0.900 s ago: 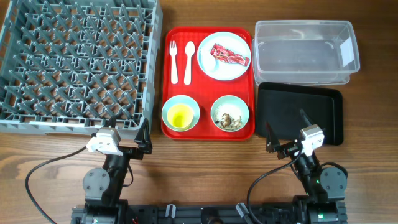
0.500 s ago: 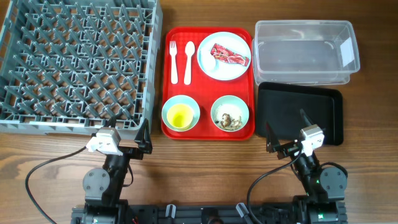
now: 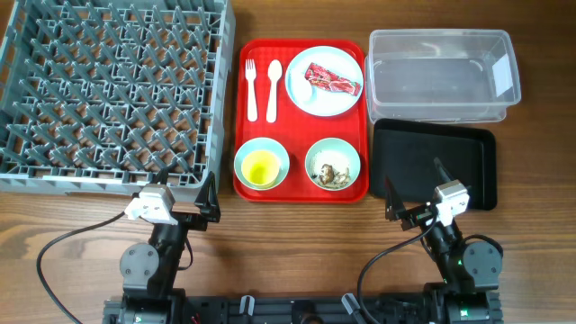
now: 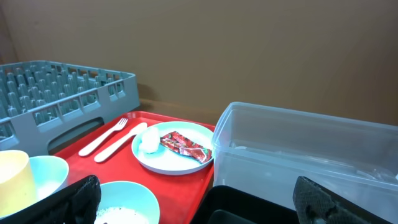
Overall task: Sort waste into correct bins and load items into the dishwasher rack
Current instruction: 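Raise both arms from rest toward the table, then grasp the green bowl rim with the right gripper and lift it, then tip the green bowl over the black tray to dump food scraps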
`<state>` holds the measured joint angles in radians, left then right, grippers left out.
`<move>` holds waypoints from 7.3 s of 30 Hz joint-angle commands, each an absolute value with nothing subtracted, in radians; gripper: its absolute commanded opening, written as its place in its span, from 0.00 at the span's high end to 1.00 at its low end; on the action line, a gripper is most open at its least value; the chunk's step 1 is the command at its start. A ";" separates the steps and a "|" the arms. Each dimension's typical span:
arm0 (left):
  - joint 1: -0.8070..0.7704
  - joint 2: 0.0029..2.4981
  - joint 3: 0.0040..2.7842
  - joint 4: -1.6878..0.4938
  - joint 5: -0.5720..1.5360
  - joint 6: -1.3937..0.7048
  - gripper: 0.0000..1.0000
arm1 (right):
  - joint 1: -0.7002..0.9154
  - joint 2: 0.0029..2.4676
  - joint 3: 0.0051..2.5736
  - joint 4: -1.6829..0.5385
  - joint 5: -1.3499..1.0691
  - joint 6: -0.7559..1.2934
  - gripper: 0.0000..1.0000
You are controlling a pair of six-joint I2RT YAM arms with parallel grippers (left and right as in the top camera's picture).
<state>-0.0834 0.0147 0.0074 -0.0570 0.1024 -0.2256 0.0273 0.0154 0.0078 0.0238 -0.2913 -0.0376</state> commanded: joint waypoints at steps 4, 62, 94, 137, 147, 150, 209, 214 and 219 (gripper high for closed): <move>-0.089 0.007 0.006 -0.057 0.096 -0.216 0.00 | 0.023 0.009 0.005 0.029 -0.309 -0.022 0.00; -0.089 1.009 1.442 -1.169 0.393 -0.250 0.00 | 0.354 1.286 1.366 -1.211 -0.410 0.168 0.21; -0.089 1.009 1.442 -1.180 0.393 -0.250 0.00 | 0.631 1.945 1.366 -0.878 -0.052 0.564 0.69; -0.089 1.009 1.442 -1.180 0.393 -0.250 0.00 | -0.073 1.548 1.176 -1.021 -0.812 0.054 0.96; -0.089 1.009 1.442 -1.180 0.393 -0.250 0.00 | -0.332 1.549 0.975 -0.939 -1.149 -0.305 0.96; -0.089 1.009 1.442 -1.180 0.393 -0.250 0.00 | -0.355 1.549 0.952 -0.913 -1.239 -0.342 0.96; -0.089 1.009 1.442 -1.180 0.393 -0.250 0.00 | -0.434 1.556 0.949 -0.810 -1.314 -0.276 0.96; -0.089 1.009 1.442 -1.180 0.393 -0.250 0.00 | -0.434 1.543 0.949 -0.868 -1.417 -0.429 0.96; -0.089 1.009 1.442 -1.180 0.393 -0.250 0.00 | -0.429 1.539 0.949 -0.878 -1.534 -0.373 0.96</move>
<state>-0.0853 1.0080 1.4246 -1.1820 0.3805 -0.2703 -0.4332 1.5520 0.9520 -0.8204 -1.3788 -0.2832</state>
